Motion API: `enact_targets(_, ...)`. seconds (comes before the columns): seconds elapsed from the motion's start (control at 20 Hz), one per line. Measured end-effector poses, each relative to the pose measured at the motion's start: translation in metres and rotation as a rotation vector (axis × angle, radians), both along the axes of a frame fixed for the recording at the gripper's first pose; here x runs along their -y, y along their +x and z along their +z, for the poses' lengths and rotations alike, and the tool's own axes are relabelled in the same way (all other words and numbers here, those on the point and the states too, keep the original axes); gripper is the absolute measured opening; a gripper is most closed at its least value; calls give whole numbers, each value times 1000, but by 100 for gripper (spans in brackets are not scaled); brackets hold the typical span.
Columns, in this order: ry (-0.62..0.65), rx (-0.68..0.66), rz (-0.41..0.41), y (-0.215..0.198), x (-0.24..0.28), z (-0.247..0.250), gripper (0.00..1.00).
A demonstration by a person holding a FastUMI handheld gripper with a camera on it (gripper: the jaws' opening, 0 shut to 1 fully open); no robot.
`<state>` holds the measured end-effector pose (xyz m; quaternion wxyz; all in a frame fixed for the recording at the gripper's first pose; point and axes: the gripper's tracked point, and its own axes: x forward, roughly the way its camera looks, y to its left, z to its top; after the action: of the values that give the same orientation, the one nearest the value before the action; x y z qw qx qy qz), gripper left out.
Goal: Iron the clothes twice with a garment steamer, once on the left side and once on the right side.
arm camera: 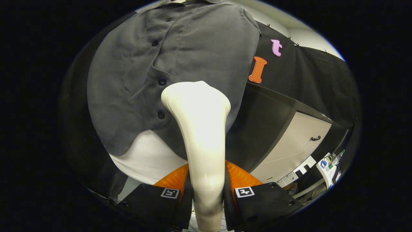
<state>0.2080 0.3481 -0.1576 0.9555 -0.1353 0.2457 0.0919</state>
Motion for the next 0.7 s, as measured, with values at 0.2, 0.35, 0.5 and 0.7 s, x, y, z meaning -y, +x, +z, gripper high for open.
enact_targets(0.2,71,101,20,0,-19,65,49)
enact_targets(0.35,109,191,53,-1,-32,121,48)
enact_targets(0.5,153,255,102,1,-57,166,48)
enact_targets(0.7,189,341,167,3,-89,208,48)
